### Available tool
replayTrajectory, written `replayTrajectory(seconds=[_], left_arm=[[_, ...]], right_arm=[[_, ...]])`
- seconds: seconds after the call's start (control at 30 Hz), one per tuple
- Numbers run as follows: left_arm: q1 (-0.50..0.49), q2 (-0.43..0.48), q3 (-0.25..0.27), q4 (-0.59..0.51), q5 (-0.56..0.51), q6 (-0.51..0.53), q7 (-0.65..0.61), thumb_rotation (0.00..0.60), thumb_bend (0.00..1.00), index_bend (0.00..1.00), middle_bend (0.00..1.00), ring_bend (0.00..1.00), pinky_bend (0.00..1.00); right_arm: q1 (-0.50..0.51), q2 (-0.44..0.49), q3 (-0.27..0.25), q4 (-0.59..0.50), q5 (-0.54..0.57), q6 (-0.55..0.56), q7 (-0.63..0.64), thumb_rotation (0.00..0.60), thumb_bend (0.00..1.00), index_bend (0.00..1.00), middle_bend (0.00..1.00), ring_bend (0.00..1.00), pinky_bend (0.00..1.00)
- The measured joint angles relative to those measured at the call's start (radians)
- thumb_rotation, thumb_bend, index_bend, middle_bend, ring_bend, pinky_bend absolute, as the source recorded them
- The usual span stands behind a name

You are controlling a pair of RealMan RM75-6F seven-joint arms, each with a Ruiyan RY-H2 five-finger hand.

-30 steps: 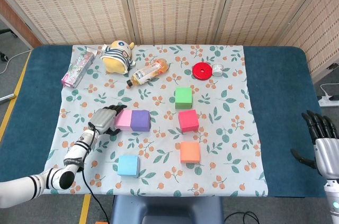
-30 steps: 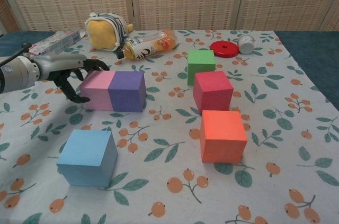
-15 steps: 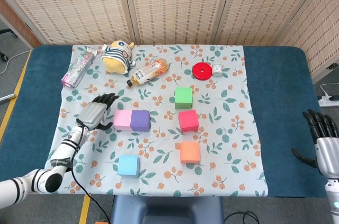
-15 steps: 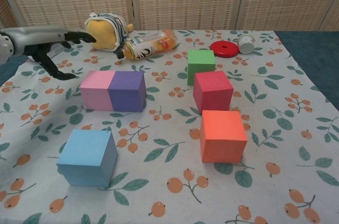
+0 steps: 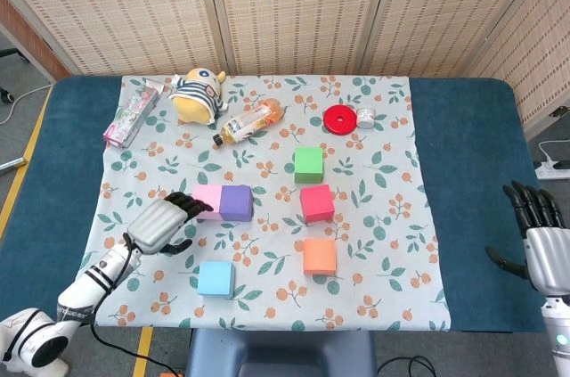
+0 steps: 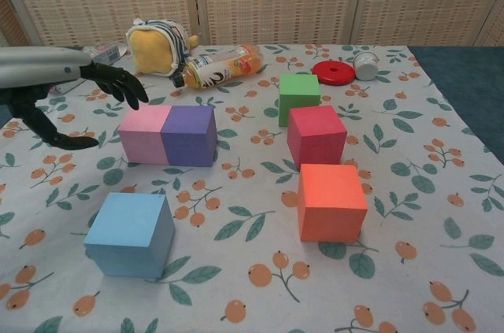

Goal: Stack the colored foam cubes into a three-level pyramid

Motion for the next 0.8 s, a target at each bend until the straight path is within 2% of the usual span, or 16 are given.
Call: replayTrajectory(seconds=[0.13, 0.33, 0.43, 0.6, 0.8], left_arm=[[0.008, 0.018, 0.042, -0.049, 0.079, 0.005, -0.004, 0.600, 0.34, 0.14, 0.21, 0.19, 0.20], [0.015, 0.052, 0.094, -0.122, 0.114, -0.023, 0.057, 0.600, 0.35, 0.00, 0.06, 0.06, 0.15], [0.014, 0.070, 0.108, -0.169, 0.090, -0.066, 0.107, 0.600, 0.34, 0.00, 0.00, 0.01, 0.12], [0.018, 0.076, 0.120, -0.213, 0.045, -0.093, 0.180, 0.600, 0.33, 0.00, 0.00, 0.00, 0.11], [0.029, 0.039, 0.121, -0.218, -0.009, -0.094, 0.276, 0.600, 0.33, 0.00, 0.00, 0.00, 0.11]], right_arm=[[0.000, 0.002, -0.001, -0.007, -0.002, 0.001, -0.005, 0.600, 0.05, 0.00, 0.02, 0.00, 0.00], [0.001, 0.001, -0.003, -0.005, 0.002, -0.005, -0.003, 0.600, 0.05, 0.00, 0.02, 0.00, 0.00], [0.003, -0.001, -0.003, -0.002, 0.002, -0.007, 0.000, 0.600, 0.05, 0.00, 0.02, 0.00, 0.00], [0.004, -0.005, -0.004, 0.007, 0.002, -0.009, 0.010, 0.600, 0.05, 0.00, 0.02, 0.00, 0.00], [0.006, -0.006, -0.005, 0.013, 0.003, -0.013, 0.017, 0.600, 0.05, 0.00, 0.02, 0.00, 0.00]])
